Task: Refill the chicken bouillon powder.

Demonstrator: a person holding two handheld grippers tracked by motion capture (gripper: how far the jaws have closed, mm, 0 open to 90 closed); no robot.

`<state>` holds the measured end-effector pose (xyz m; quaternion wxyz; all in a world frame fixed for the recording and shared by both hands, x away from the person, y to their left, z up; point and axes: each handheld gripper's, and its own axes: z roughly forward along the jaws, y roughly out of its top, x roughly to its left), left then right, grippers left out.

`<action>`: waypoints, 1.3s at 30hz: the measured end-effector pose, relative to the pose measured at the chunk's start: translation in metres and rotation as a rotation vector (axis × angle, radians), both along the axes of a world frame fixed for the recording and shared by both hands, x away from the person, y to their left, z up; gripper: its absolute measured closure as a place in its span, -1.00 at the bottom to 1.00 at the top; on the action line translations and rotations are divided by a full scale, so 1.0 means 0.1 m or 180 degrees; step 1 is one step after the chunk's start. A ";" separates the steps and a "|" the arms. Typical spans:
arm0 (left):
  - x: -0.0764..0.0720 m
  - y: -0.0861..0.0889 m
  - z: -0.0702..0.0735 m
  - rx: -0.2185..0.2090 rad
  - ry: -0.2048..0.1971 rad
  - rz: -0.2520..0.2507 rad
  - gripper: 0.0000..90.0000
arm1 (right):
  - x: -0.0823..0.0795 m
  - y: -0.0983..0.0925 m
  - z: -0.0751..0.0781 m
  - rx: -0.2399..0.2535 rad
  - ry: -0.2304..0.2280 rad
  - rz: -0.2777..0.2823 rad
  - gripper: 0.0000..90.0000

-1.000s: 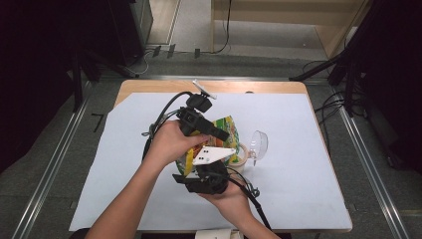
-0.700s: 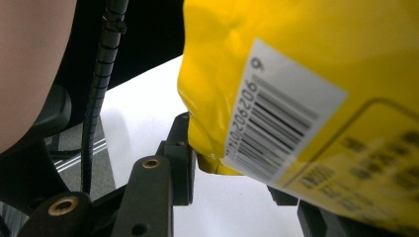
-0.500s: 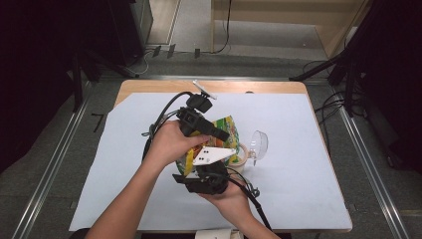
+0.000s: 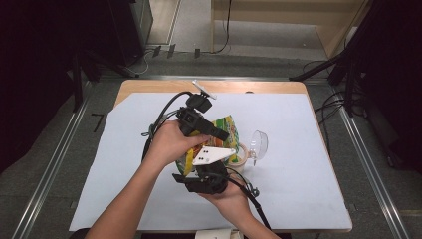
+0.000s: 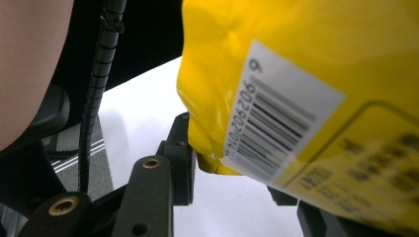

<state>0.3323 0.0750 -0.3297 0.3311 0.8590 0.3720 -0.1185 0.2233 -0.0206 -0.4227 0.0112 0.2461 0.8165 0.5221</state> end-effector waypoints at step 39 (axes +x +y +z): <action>0.03 0.08 0.02 0.0007 -0.0090 0.0092 0.45 | 0.09 0.06 0.00 0.0027 0.0034 0.0056 0.39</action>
